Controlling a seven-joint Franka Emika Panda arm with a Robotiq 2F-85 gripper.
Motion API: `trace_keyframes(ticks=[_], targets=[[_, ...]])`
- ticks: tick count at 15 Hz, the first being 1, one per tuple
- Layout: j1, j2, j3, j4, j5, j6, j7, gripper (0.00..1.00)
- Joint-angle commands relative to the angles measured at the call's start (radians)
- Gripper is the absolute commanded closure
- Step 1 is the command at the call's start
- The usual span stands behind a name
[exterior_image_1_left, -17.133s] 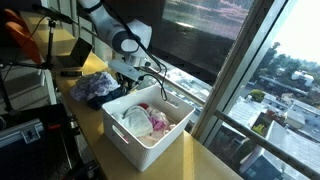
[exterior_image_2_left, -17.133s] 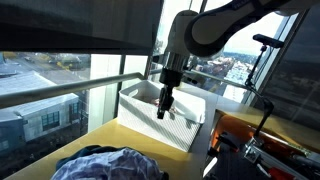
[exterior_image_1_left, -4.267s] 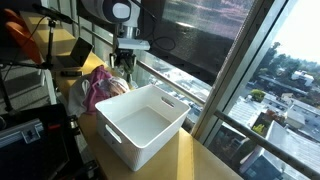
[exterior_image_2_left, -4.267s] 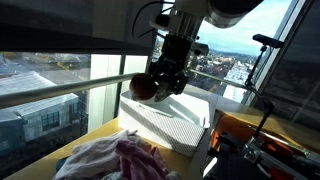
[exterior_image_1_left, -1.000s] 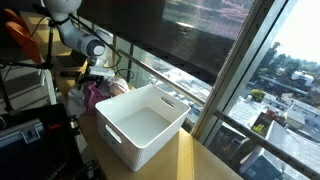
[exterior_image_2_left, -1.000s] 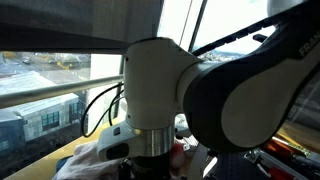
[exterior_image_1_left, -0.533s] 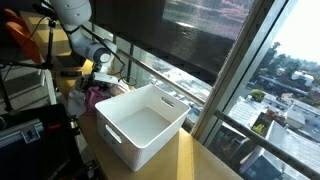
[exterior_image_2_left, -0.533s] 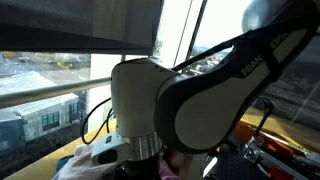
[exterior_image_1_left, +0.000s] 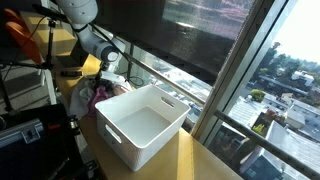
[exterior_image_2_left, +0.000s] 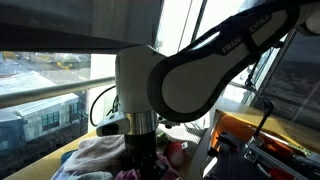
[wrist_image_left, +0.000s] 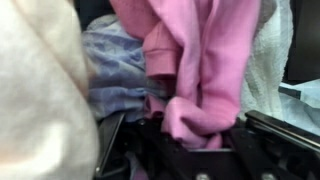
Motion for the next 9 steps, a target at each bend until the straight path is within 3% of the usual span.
trace_keyframes(ticks=[1,9], targets=[[-0.042,-0.063,0.018,-0.037,0.046,-0.03,-0.017,1.0],[-0.102,-0.399,0.064,-0.228,0.191,-0.025,-0.079,0.98]])
